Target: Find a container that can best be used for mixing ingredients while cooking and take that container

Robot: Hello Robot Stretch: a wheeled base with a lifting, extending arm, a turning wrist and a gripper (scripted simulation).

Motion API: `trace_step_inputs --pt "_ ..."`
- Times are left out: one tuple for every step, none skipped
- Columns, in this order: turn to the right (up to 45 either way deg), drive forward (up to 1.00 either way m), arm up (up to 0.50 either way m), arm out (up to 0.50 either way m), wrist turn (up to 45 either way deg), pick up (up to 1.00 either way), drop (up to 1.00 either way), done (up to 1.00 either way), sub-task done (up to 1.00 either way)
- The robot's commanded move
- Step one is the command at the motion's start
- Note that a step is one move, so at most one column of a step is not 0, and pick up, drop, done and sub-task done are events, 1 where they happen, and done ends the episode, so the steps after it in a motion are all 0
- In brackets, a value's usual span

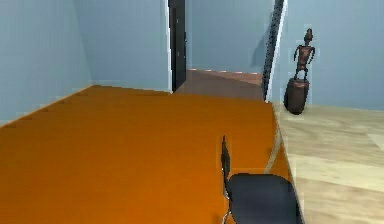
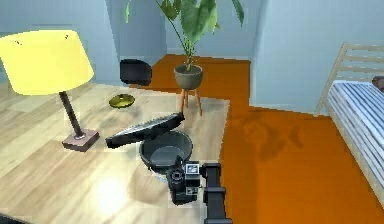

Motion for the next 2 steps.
trace_step_inputs --pt "0.0 0.00 0.10 0.00 0.0 0.00 0.00 0.00 0.00" --pt "0.0 0.00 0.00 0.00 0.0 0.00 0.00 1.00 0.00"
